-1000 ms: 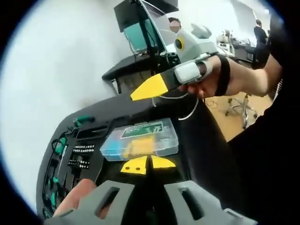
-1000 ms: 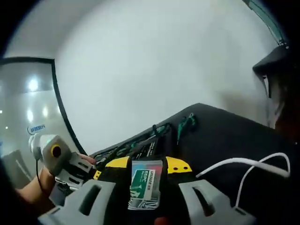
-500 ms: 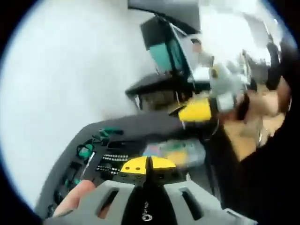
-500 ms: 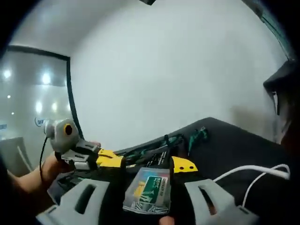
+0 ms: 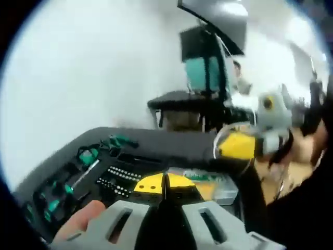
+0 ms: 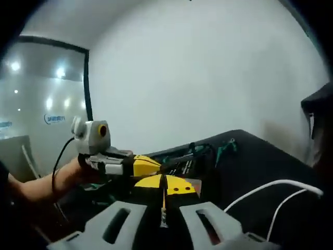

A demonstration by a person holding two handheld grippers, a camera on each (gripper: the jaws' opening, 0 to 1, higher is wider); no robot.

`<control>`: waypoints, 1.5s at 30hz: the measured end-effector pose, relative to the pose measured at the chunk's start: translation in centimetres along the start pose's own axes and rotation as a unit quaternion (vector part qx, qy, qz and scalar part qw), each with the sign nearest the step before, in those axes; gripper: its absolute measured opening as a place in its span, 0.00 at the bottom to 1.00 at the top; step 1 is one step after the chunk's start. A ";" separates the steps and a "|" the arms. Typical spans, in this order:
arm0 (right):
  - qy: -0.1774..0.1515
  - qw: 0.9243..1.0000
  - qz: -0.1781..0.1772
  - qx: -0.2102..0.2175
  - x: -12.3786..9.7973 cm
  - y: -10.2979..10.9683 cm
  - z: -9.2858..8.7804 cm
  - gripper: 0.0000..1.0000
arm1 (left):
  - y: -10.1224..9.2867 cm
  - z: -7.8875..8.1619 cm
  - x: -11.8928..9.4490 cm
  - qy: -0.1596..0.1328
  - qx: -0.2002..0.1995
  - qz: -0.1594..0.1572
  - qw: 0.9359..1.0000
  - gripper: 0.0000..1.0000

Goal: Pick up the tools and put them into their designated positions in the toolbox.

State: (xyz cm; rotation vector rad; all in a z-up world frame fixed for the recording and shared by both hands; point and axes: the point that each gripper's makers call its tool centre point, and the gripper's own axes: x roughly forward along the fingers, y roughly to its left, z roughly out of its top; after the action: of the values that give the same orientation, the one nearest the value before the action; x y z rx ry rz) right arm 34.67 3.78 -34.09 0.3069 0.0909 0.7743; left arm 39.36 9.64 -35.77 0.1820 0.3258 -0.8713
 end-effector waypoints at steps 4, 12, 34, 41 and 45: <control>0.025 0.999 0.013 -0.018 0.1 1.0 -1.0 0.00 | -0.1 -0.4 0.3 0.009 0.020 0.010 1.000 0.04; 0.049 0.997 0.025 -0.057 0.7 2.5 -2.4 0.00 | -0.8 -1.3 1.6 0.029 0.051 -0.007 0.998 0.04; 0.109 0.973 0.007 -0.202 2.2 3.4 -4.5 0.00 | -1.4 -1.7 2.0 0.027 0.139 -0.003 0.990 0.02; 0.134 0.935 -0.012 -0.327 3.2 3.8 -5.1 0.00 | -1.8 -1.5 2.5 0.016 0.143 -0.003 0.990 0.00; 0.143 0.942 -0.012 -0.302 3.3 3.2 -5.0 0.00 | -1.6 -1.5 2.5 0.016 0.146 -0.004 0.989 0.00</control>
State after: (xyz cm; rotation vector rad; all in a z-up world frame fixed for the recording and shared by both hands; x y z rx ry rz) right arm 33.91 9.47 -37.77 -0.3933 0.1254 0.7821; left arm 39.28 7.23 -38.10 0.4676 0.2279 -0.9235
